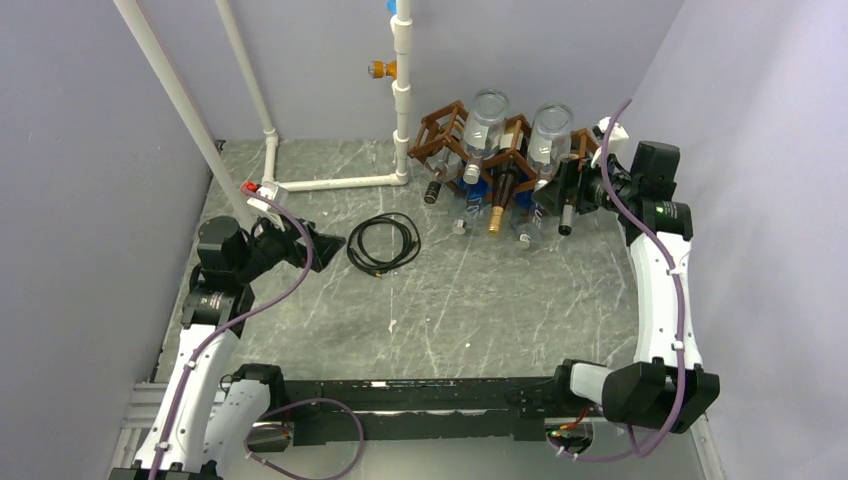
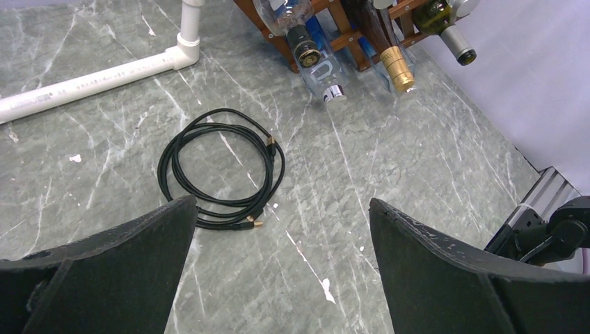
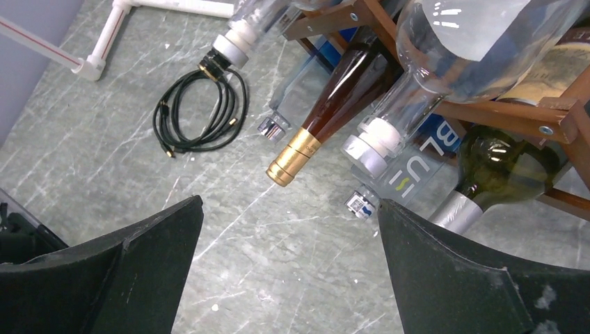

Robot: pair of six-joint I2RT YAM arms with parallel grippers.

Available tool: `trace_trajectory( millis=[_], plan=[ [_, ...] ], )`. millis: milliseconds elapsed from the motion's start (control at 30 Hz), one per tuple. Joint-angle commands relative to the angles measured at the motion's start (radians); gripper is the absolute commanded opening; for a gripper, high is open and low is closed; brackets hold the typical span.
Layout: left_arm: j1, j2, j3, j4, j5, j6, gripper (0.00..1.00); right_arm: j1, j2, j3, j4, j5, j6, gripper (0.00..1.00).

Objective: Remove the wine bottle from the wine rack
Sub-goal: Pick up the wine bottle from the wine rack.

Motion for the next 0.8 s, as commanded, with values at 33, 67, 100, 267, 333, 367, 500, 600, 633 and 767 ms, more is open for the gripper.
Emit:
trace_trajectory(
  millis=[33, 67, 100, 267, 333, 367, 500, 600, 633, 767],
  plan=[
    [-0.001, -0.020, 0.014, 0.033, 0.022, -0.018, 0.99, -0.004, 0.035, 0.012, 0.070, 0.062, 0.078, 1.00],
    [-0.001, -0.017, 0.014, 0.036, 0.027, -0.022, 0.99, -0.004, 0.045, 0.013, 0.075, 0.081, 0.079, 0.99],
    [-0.001, -0.015, 0.014, 0.038, 0.032, -0.024, 0.99, -0.003, 0.054, 0.015, 0.080, 0.103, 0.106, 0.99],
    [-0.001, -0.016, 0.017, 0.030, 0.027, -0.021, 0.99, 0.008, 0.134, 0.043, 0.099, 0.176, 0.158, 0.97],
    [-0.001, -0.018, 0.017, 0.029, 0.022, -0.018, 0.99, 0.026, 0.165, 0.062, 0.100, 0.217, 0.177, 0.96],
    [-0.001, -0.019, 0.016, 0.028, 0.020, -0.017, 0.99, 0.038, 0.179, 0.070, 0.104, 0.243, 0.189, 0.96],
    [-0.001, -0.016, 0.016, 0.028, 0.020, -0.016, 0.99, 0.097, 0.228, 0.104, 0.117, 0.369, 0.250, 0.93],
    [0.000, -0.015, 0.017, 0.028, 0.019, -0.016, 0.99, 0.124, 0.261, 0.114, 0.129, 0.461, 0.327, 0.91],
    [0.000, -0.015, 0.017, 0.028, 0.018, -0.017, 0.99, 0.130, 0.268, 0.115, 0.133, 0.491, 0.354, 0.90],
    [0.001, -0.016, 0.017, 0.027, 0.018, -0.016, 0.99, 0.139, 0.285, 0.119, 0.156, 0.557, 0.418, 0.86]
  ],
)
